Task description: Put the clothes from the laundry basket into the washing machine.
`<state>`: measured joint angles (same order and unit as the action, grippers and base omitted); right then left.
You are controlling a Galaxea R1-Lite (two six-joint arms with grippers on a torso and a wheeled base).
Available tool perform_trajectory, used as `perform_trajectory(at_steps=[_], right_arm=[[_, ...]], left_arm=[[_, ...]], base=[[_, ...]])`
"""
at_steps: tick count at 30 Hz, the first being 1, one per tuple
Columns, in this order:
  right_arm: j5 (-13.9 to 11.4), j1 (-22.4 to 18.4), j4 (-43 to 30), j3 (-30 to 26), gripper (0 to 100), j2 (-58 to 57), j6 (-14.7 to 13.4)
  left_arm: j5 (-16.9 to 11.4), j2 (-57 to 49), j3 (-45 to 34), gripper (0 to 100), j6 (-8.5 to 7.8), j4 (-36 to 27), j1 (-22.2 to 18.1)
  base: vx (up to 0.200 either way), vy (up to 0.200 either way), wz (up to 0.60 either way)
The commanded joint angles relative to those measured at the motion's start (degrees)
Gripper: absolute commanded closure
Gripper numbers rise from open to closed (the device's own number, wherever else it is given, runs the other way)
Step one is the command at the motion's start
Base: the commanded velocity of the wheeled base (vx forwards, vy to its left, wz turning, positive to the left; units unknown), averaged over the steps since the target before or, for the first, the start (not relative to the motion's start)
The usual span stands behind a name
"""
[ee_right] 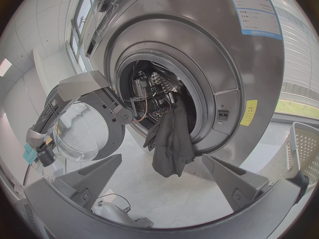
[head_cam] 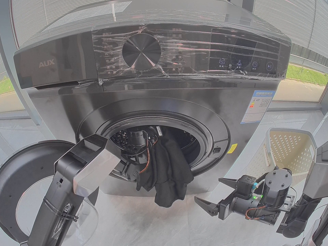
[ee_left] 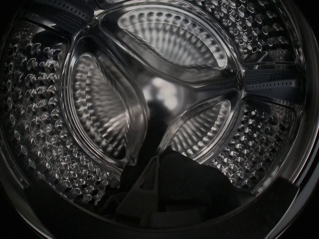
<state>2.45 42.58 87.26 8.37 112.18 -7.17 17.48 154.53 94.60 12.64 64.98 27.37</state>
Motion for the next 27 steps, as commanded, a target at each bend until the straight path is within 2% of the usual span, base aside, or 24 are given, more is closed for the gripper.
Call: perform_trajectory(at_steps=[1, 2, 6, 11, 15, 17, 20, 22, 27], right_arm=[[0.01, 0.05, -0.07, -0.03, 0, 0.15, -0.04], [0.01, 0.05, -0.07, -0.03, 0, 0.23, -0.04], [-0.08, 0.05, -0.07, -0.03, 0, 0.23, -0.04], [0.01, 0.05, -0.07, -0.11, 0, 0.15, -0.04], [-0.08, 0.13, -0.07, -0.11, 0, 0.15, -0.04], [-0.08, 0.13, -0.07, -0.11, 0, 0.15, -0.04], [-0.08, 0.13, -0.07, -0.20, 0, 0.15, -0.04], [-0.08, 0.05, -0.07, -0.20, 0, 0.06, -0.04], [-0.08, 0.05, -0.16, -0.20, 0, 0.06, -0.04]], left_arm=[[0.01, -0.02, -1.17, 100, -0.07, 0.15, 0.41], [0.01, -0.02, -1.26, 0, -0.07, 0.15, 0.49], [-0.52, -1.86, -4.69, 0, -0.07, 0.06, 1.46], [-3.68, -6.52, -12.60, 0, -0.51, -0.11, 2.78], [-6.58, -9.95, -18.57, 0, -2.27, -1.17, 3.92], [-7.90, -10.48, -21.47, 0, -3.68, -1.87, 4.27], [-9.31, -10.39, -24.81, 0, -6.84, -1.78, 4.27], [-10.19, -10.12, -26.22, 0, -7.98, -1.43, 4.27], [-11.15, -10.04, -27.71, 0, -8.16, -1.34, 4.36]], base=[[0.000, 0.000, 0.00], [0.000, 0.000, 0.00], [0.000, 0.000, 0.00], [0.000, 0.000, 0.00], [0.000, 0.000, 0.00], [0.000, 0.000, 0.00], [0.000, 0.000, 0.00], [0.000, 0.000, 0.00], [0.000, 0.000, 0.00]])
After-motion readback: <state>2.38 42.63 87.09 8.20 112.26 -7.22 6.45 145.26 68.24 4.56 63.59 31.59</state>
